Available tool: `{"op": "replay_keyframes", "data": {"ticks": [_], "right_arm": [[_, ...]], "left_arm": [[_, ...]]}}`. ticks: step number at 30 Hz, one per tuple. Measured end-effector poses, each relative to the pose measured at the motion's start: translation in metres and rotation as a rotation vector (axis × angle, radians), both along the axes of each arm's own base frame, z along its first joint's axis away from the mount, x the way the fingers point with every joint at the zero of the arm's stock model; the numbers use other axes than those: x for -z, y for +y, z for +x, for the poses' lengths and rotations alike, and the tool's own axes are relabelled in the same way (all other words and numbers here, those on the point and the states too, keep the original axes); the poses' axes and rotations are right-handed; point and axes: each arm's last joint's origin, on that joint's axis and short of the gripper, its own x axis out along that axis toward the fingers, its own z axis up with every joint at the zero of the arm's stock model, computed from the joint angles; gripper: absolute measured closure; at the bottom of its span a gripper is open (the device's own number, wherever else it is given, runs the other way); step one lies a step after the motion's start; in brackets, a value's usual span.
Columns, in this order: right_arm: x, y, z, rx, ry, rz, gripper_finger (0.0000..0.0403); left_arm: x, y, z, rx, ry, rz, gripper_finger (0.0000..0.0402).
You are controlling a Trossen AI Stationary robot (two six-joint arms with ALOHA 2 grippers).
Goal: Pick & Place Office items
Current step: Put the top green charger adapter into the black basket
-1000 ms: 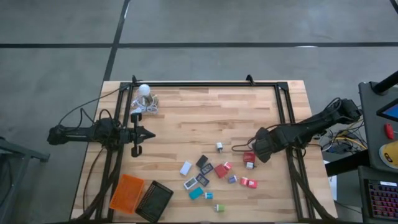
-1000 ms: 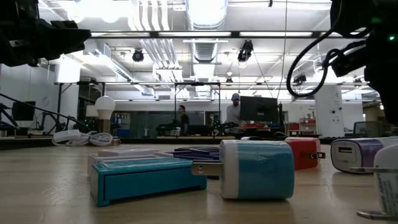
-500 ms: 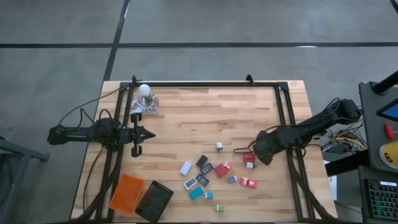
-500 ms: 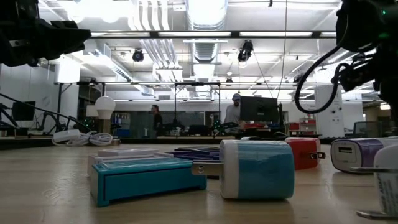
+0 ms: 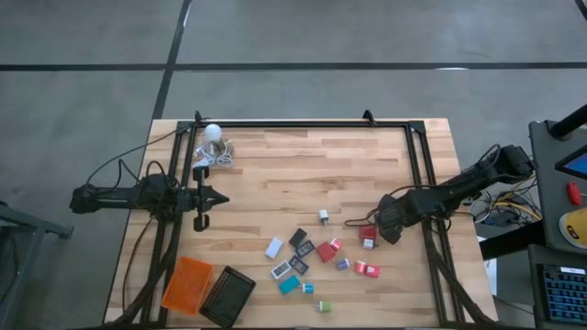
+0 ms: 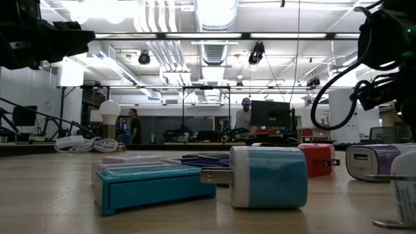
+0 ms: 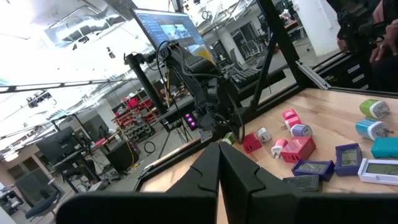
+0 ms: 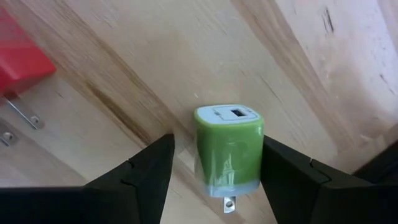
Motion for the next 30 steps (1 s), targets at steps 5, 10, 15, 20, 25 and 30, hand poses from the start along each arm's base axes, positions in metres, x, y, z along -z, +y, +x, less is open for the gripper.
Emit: {"op": "replay_keyframes", "data": {"ticks": [5,10,15,20,25,30], "right_arm": [[-0.002,0.001,0.002,-0.003,-0.002,0.003,0.0195],[-0.004,0.001,0.003,-0.003,0.0,0.007,0.024],[-0.004,0.001,0.003,0.0,0.003,0.007,0.0278],[-0.007,0.001,0.003,0.036,0.008,0.0,0.0278],[-0.014,0.003,0.007,0.049,-0.004,0.002,0.0269],[-0.035,0.003,0.015,0.037,-0.03,-0.062,0.0269]], "left_arm": [[0.0,0.0,0.0,0.0,0.0,0.0,0.0392],[0.0,0.0,0.0,0.0,0.0,0.0,0.0392],[0.0,0.0,0.0,0.0,0.0,0.0,0.0392],[0.0,0.0,0.0,0.0,0.0,0.0,0.0392],[0.0,0.0,0.0,0.001,0.0,0.0,0.0392],[0.0,0.0,0.0,0.0,0.0,0.0,0.0392]]}}
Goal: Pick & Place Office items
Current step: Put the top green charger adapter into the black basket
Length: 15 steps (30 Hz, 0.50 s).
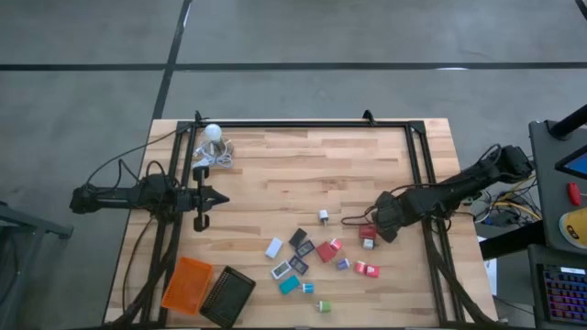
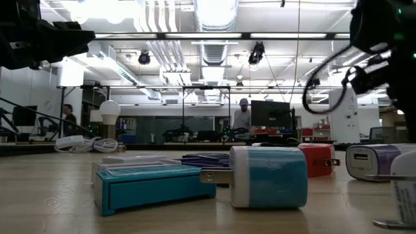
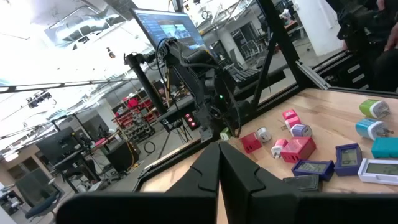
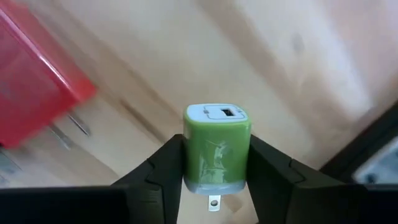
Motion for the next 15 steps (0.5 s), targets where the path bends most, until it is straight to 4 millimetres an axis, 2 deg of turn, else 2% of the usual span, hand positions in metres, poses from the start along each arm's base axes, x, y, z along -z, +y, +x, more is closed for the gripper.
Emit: {"op": "replay_keyframes", "data": {"ticks": [3,8,15], "right_arm": [[-0.018,-0.001,0.007,-0.009,-0.075,-0.076,0.0269],[-0.049,0.0,0.024,-0.075,-0.305,-0.202,0.0269],[-0.077,0.013,0.065,-0.412,-0.719,-0.239,0.0269]], "left_arm": [[0.0,0.0,0.0,0.0,0.0,0.0,0.0392],[0.0,0.0,0.0,0.0,0.0,0.0,0.0392],[0.0,0.0,0.0,0.0,0.0,0.0,0.0392]]}}
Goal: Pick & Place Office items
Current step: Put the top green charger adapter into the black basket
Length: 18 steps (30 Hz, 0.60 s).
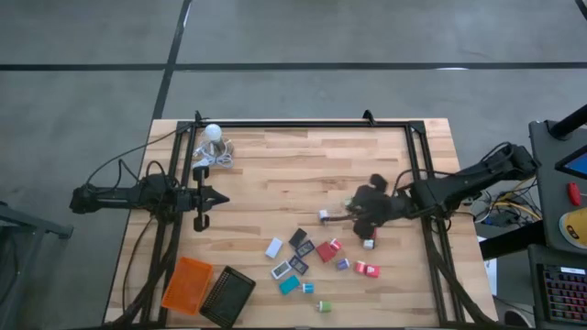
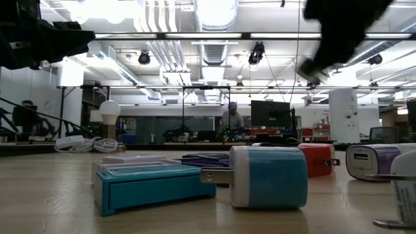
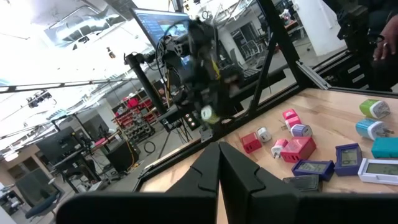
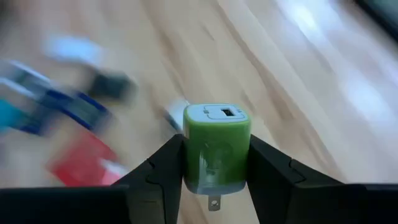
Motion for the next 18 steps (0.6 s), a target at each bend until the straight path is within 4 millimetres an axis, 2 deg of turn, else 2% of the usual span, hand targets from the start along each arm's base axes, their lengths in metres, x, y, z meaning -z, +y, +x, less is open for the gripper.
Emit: {"op": "replay_keyframes", "data": {"ticks": [3,7,12,15,18], "right_arm": [[-0.011,0.007,0.016,-0.162,-0.167,-0.058,0.0268],[-0.017,0.012,0.028,-0.284,-0.293,-0.144,0.0267],[-0.011,0.019,0.047,-0.394,-0.372,-0.208,0.0266],[-0.003,0.028,0.062,-0.522,-0.432,-0.23,0.0266],[0.008,0.034,0.078,-0.572,-0.467,-0.291,0.0266]], "left_arm": [[0.0,0.0,0.0,0.0,0.0,0.0,0.0392],[0.0,0.0,0.0,0.0,0.0,0.0,0.0392],[0.0,0.0,0.0,0.0,0.0,0.0,0.0392],[0.0,0.0,0.0,0.0,0.001,0.0,0.0392],[0.0,0.0,0.0,0.0,0.001,0.0,0.0392]]}}
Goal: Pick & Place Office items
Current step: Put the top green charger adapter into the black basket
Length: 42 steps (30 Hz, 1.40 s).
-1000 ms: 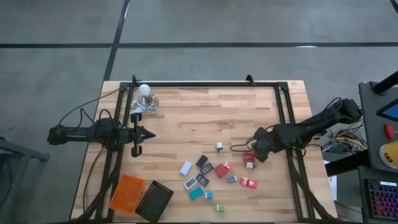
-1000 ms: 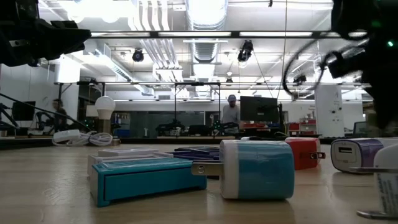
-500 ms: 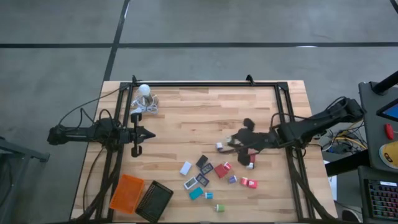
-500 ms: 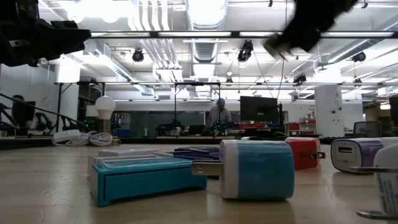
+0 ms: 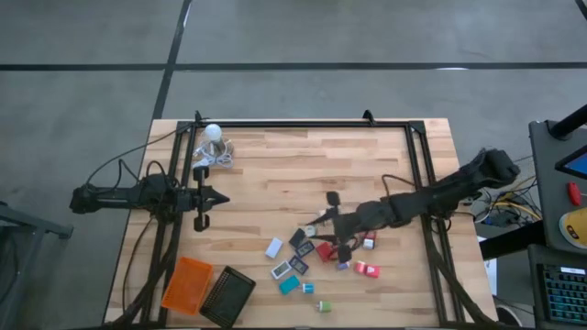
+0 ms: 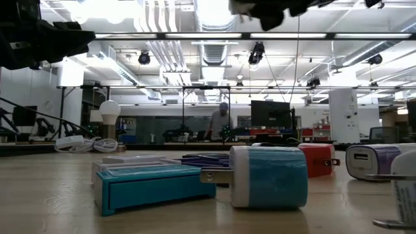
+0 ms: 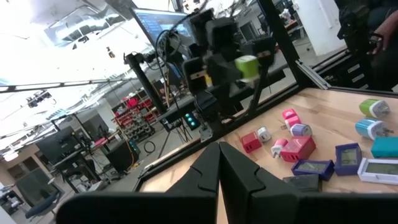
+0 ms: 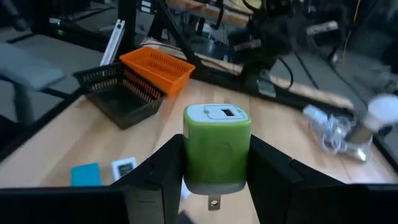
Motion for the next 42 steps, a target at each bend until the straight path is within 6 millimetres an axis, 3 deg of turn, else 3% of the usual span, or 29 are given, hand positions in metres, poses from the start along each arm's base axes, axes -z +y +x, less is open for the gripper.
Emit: {"op": "replay_keyframes", "data": {"ticks": [9,23,31,42], "right_arm": [[0.025,0.008,0.047,0.019,0.049,-0.004,0.0264],[0.051,0.038,0.126,-0.18,0.087,0.09,0.0263],[0.061,0.05,0.154,-0.25,0.087,0.151,0.0263],[0.072,0.06,0.175,-0.306,0.085,0.174,0.0263]], "left_arm": [[0.0,0.0,0.0,0.0,0.001,0.0,0.0392],[0.0,0.0,0.0,0.0,0.002,0.0,0.0392],[0.001,0.0,0.0,0.0,0.006,0.0,0.0392],[0.001,0.0,0.0,0.0,0.01,0.0,0.0392]]}}
